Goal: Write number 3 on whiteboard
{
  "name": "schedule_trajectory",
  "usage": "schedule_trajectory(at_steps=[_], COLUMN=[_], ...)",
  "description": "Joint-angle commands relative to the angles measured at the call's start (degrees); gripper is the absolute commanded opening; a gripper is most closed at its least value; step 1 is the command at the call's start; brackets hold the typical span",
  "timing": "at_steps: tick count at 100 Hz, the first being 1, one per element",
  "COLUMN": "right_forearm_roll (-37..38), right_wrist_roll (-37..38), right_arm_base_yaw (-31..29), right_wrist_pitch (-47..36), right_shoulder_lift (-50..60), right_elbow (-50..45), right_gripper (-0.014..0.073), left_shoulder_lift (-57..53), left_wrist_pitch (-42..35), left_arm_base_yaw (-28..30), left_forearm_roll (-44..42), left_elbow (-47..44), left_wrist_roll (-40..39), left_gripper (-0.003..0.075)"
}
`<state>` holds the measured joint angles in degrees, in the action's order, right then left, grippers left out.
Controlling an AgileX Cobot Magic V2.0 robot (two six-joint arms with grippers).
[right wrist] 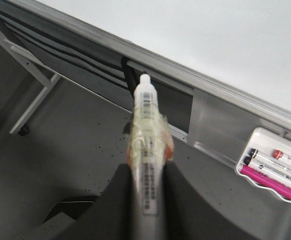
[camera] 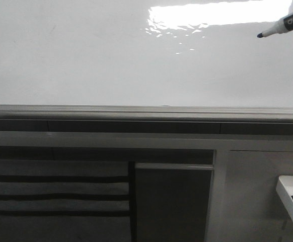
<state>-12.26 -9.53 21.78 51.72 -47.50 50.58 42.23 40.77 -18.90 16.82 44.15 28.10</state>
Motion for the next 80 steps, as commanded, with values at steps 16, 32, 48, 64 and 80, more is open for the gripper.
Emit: schedule_trajectory(at_steps=[16, 32, 48, 64, 80], right_forearm_roll=[-2.1, -2.9, -3.0, -1.3, -0.5], right_wrist_roll=[0.1, 0.1, -1.3, -3.1, -3.1], right_arm_base_yaw=[-0.2, -0.2, 2.1, 5.4, 5.6], right_wrist_pitch=[-11.5, -13.9, -11.3, -10.4, -12.1], right_shoulder_lift=[0.4, -3.5, -12.0, -21.3, -28.7], right_elbow=[1.4, 3.1, 8.0, 14.4, 19.9], right_gripper=[0.0024, 0.0024, 0.0024, 0.0024, 0.0024], left_shoulder_lift=[0.1, 0.1, 0.1, 0.1, 0.1], left_wrist_pitch=[-4.0, -4.0, -4.0, -4.0, -4.0], left_arm_base_yaw=[0.3, 0.3, 0.3, 0.3, 0.3], left_forearm_roll=[1.5, 1.5, 1.5, 1.6, 1.6], left_elbow=[1.5, 1.5, 1.5, 1.5, 1.5], left_wrist_roll=[-0.7, -0.7, -0.7, -0.7, -0.7], left_gripper=[0.0431, 0.0431, 0.0431, 0.0431, 0.0431])
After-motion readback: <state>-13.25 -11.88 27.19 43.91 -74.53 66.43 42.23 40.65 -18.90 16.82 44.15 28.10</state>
